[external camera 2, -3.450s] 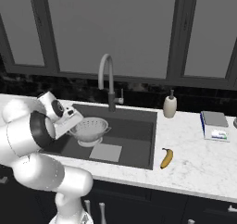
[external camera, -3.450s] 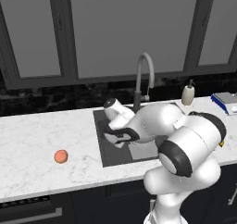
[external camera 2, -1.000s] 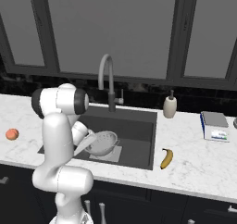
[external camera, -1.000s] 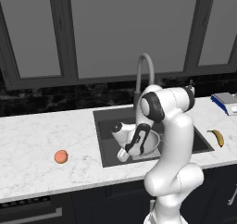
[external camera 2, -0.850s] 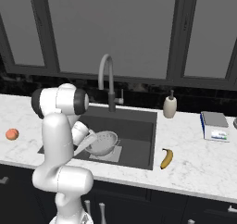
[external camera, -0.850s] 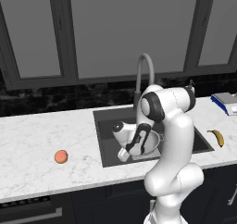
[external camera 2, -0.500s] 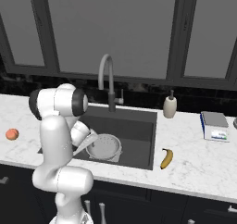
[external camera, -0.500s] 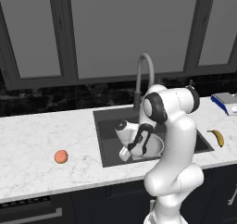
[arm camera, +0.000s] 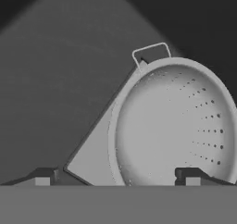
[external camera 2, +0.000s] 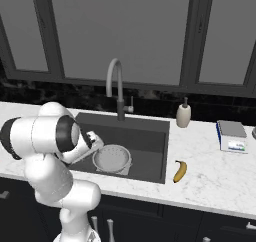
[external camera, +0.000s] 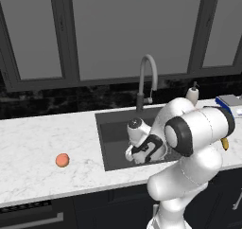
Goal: Put the colander in the sink, put the banana, peach in the colander, and turn on the sink faucet and pour water over the colander.
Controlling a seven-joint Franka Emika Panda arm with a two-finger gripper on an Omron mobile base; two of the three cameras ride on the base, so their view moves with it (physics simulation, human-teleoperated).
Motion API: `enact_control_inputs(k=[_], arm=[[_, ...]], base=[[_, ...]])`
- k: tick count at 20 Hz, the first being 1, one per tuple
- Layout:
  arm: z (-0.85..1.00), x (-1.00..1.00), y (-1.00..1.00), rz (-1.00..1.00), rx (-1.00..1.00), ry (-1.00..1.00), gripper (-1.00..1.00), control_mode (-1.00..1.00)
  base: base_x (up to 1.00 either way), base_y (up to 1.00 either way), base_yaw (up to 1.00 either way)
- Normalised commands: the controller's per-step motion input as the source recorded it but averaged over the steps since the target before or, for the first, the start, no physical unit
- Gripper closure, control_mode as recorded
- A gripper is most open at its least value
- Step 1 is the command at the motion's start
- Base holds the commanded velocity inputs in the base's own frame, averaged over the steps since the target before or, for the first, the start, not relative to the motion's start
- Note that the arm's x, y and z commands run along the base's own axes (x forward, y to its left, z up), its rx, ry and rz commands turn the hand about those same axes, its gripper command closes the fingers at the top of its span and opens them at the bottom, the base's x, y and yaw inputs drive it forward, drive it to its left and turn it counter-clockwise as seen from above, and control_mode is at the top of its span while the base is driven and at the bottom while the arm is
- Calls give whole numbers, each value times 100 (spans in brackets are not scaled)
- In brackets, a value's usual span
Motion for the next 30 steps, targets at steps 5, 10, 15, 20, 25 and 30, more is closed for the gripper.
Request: enact_control_inputs(k=[5,10,15,20,25,30], arm=[[100,-39,50,0,19,-2,-100,-100],[100,-14,79,-2,20,0,-100,-100],[100,-1,95,-5,12,0,-100,-100],[87,-18,87,-11,5,2,-100,-100],[25,-19,66,-17,3,12,-100,-100],[-4,-16,45,-16,5,18,-100,-100]], base=[[0,0,0],[0,0,0],[0,0,0],[0,0,0],[0,0,0],[0,0,0]])
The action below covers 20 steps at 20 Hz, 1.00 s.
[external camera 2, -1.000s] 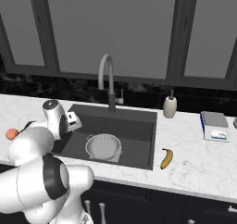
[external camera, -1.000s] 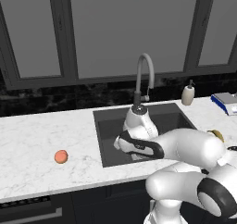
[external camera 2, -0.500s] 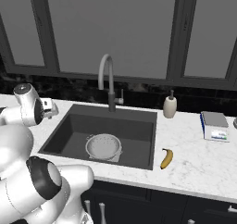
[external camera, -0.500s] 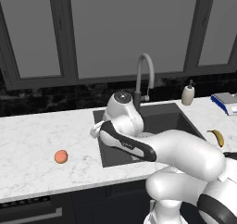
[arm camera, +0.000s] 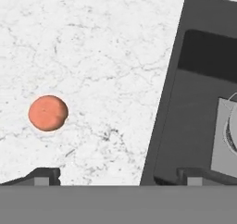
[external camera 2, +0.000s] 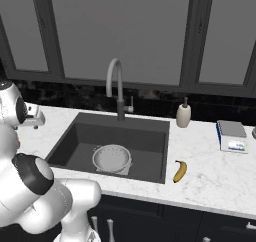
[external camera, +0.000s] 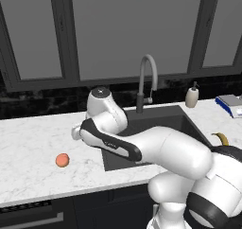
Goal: Put the colander in the sink, put the banana, peach in the colander, and turn on the sink faucet and pour water over the colander.
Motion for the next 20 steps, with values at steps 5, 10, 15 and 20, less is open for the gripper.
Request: enact_control_inputs(k=[5,10,15,20], arm=[[-20,-20,30,-16,9,15,-100,-100],[-25,-18,35,-16,8,11,-100,-100],[-25,-6,39,-14,5,7,-100,-100],[-22,7,38,-13,1,3,-100,-100]], base=[[0,0,0],[0,0,0],[0,0,0],[0,0,0]])
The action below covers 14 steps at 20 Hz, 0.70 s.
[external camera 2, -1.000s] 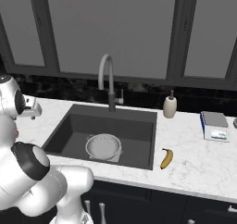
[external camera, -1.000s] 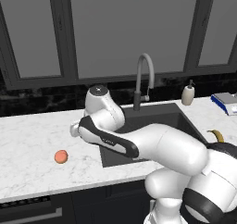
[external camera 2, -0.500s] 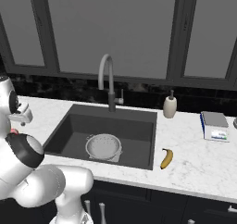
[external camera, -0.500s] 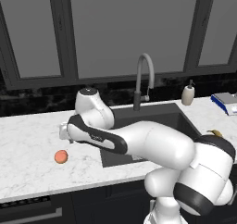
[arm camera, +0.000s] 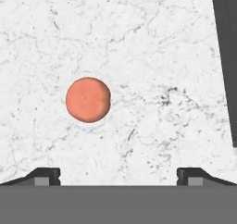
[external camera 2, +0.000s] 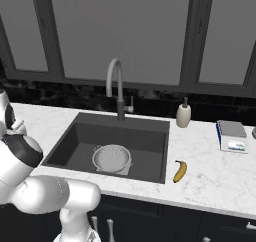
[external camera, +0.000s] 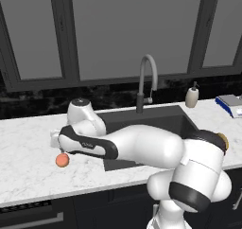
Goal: Put the colander in the sink, put the banana, peach in the colander, and turn on the sink faucet and pour water over the colander.
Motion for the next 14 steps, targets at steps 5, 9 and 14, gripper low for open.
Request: enact_control_inputs(k=[5,9,14], arm=[[-22,24,28,-12,0,0,-100,-100],[-34,24,21,-12,0,0,-100,-100],[-31,15,15,-11,0,1,-100,-100]], base=[[0,0,0],[0,0,0],[0,0,0]])
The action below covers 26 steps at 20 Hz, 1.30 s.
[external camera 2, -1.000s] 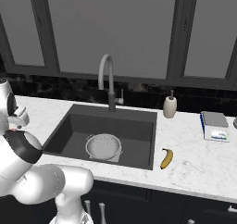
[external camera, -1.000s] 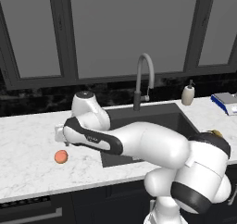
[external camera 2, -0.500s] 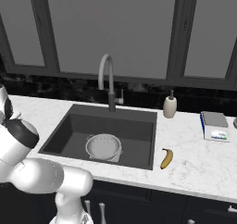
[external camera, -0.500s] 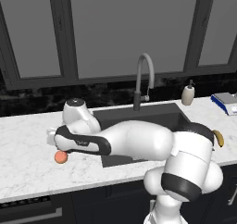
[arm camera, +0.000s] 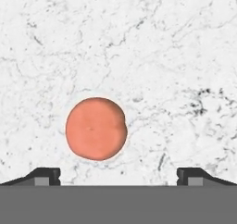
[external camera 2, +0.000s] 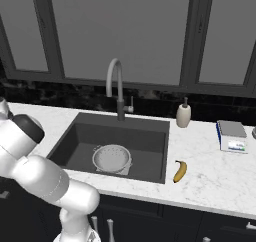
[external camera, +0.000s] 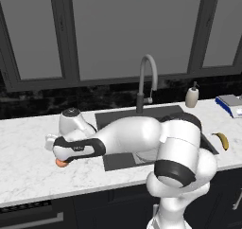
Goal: Put the colander in the sink, put the banana, peach in the colander, and turn on the sink faucet and pour water over the colander.
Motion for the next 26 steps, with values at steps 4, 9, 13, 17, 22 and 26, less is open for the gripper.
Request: enact_control_inputs(k=[4,9,13,17,22,26], arm=[[-29,23,14,-7,0,0,-100,-100],[-27,19,9,-4,0,0,-100,-100],[-25,11,13,-2,0,0,-100,-100],[-20,0,18,-1,0,0,-100,-100],[-17,0,24,-1,-2,0,100,-100],[-4,0,3,-3,-2,0,100,-100]], base=[[0,0,0],[0,0,0],[0,0,0],[0,0,0],[0,0,0],[0,0,0]])
